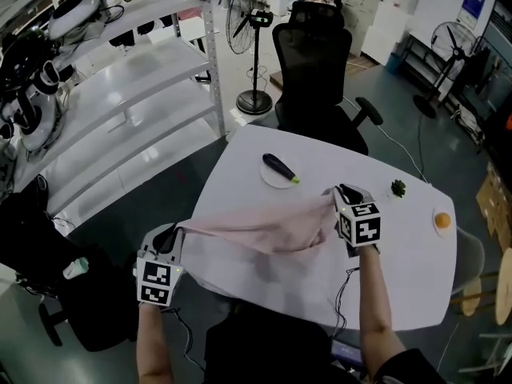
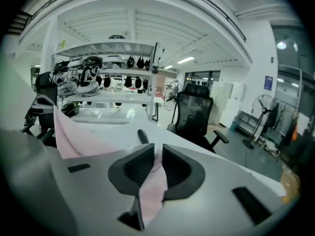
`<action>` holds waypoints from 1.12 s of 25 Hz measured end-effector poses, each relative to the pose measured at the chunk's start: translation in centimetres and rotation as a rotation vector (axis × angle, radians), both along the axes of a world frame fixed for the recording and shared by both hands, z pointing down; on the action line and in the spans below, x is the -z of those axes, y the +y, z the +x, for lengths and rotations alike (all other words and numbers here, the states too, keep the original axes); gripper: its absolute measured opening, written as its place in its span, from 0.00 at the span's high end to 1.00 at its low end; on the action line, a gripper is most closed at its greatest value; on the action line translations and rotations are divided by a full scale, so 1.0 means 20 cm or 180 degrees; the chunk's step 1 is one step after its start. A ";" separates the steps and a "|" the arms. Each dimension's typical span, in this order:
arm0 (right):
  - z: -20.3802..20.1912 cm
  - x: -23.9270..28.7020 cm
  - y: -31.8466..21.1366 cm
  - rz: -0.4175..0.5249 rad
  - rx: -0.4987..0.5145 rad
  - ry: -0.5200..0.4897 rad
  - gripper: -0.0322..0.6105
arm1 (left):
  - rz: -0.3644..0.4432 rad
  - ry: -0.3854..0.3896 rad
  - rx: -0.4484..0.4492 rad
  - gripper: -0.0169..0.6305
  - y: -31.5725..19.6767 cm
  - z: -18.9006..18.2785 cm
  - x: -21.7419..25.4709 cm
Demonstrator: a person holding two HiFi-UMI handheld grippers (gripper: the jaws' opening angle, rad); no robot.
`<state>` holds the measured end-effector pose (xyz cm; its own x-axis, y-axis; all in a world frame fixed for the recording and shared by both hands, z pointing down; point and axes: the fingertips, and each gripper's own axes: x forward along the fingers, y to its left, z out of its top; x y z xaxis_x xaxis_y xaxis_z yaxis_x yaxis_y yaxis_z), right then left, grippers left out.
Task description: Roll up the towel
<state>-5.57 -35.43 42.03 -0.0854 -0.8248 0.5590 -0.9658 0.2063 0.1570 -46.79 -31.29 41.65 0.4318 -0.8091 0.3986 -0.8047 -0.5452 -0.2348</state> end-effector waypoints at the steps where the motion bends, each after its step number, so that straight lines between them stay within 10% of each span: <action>1: -0.04 -0.07 -0.03 -0.0072 0.0080 0.0009 0.85 | -0.0045 -0.0017 0.0069 0.93 0.01 -0.03 -0.02; 15: -0.14 -0.16 -0.03 -0.0040 0.0583 -0.0165 0.62 | -0.0446 -0.0111 0.0530 0.93 0.07 -0.28 -0.24; 28: -0.25 -0.71 0.61 -0.0935 0.1602 0.0490 0.66 | -0.0445 -0.0169 0.0509 0.93 -0.01 -0.24 -0.23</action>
